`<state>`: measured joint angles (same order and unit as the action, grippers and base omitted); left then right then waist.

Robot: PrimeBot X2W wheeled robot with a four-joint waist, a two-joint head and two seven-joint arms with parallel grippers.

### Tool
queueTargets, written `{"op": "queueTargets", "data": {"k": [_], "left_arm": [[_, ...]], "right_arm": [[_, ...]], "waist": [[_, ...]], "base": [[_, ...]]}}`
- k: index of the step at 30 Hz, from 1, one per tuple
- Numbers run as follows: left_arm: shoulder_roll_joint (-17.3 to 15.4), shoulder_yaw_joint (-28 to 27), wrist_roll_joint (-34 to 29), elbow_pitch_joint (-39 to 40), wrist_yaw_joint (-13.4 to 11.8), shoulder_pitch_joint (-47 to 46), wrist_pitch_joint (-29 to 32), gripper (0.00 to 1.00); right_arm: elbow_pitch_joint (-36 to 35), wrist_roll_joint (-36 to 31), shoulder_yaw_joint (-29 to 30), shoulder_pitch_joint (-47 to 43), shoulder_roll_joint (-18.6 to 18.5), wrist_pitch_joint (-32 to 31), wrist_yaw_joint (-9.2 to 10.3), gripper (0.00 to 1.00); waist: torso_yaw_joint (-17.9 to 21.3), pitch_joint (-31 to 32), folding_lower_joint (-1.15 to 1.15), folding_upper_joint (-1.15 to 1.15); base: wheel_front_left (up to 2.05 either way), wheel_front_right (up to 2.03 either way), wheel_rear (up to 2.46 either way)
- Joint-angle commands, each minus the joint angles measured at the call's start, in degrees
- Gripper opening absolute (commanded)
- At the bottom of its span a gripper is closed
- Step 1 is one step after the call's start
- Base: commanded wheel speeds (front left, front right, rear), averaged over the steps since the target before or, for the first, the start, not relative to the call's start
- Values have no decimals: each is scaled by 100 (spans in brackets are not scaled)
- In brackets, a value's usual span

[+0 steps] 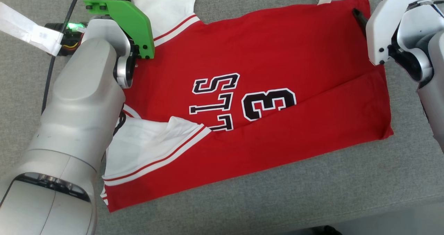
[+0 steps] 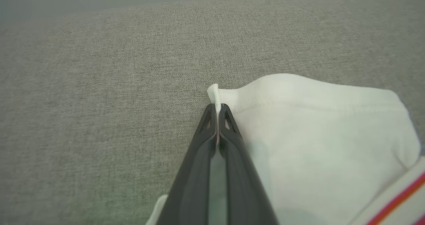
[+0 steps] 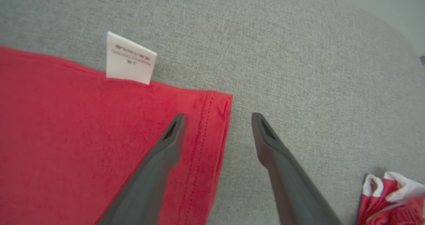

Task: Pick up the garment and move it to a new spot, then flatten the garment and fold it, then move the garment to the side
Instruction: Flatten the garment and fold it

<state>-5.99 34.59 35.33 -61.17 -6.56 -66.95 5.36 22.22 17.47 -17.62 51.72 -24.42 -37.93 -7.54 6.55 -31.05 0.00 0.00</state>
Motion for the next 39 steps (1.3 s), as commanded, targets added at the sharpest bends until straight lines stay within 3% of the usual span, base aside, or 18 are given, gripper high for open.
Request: {"op": "queueTargets", "data": {"k": [1, 9, 13, 14, 15, 17, 18, 25, 32, 39], "left_arm": [[26, 31, 9, -101, 24, 13, 3, 0], [89, 128, 1, -230, 118, -69, -105, 0], [122, 175, 7, -273, 163, -99, -148, 0], [124, 178, 21, -286, 172, -101, -157, 0], [128, 183, 29, -297, 180, -100, -197, 0], [134, 164, 42, -287, 180, -105, -315, 0], [88, 126, 21, -218, 143, -153, -603, 0], [-38, 1, -94, 20, -60, -141, -1831, 0], [-64, -77, -173, 541, 40, 499, -2059, 0], [-317, -369, -568, 2134, -2, 1868, -2051, 0]], "right_arm": [[148, 36, -126, 194, -69, 44, 11, 100], [1036, 11, -528, 723, -103, 262, 11, 100], [1370, 362, -792, 724, -25, 194, -2, 98], [1437, 441, -864, 702, -29, 155, -3, 28], [1490, 537, -918, 680, -55, 148, -3, 0], [1596, 623, -874, 702, -131, 264, 10, 0], [1653, 590, -724, 761, -163, 597, 17, 0], [2066, 323, -419, 897, -6, 1401, 17, 0], [2418, 276, -481, 644, 159, 1883, 12, 0], [2515, 323, -696, 213, 54, 2406, 12, 0]], "waist": [[-36, -60, 0, 0], [-111, -183, 0, 0], [-166, -207, 0, 0], [-175, -209, 0, 0], [-185, -209, 0, 0], [-201, -199, 0, 0], [-220, -177, 0, 0], [-271, 90, 0, 0], [-432, 547, 0, 0], [-653, 1023, 0, 0]], "base": [[0, 0, 0], [0, 0, 0], [0, 0, 0], [0, 0, 0], [0, 0, 0], [0, 0, 0], [0, 0, 0], [0, 0, 0], [0, 0, 0], [0, 0, 0]]}}
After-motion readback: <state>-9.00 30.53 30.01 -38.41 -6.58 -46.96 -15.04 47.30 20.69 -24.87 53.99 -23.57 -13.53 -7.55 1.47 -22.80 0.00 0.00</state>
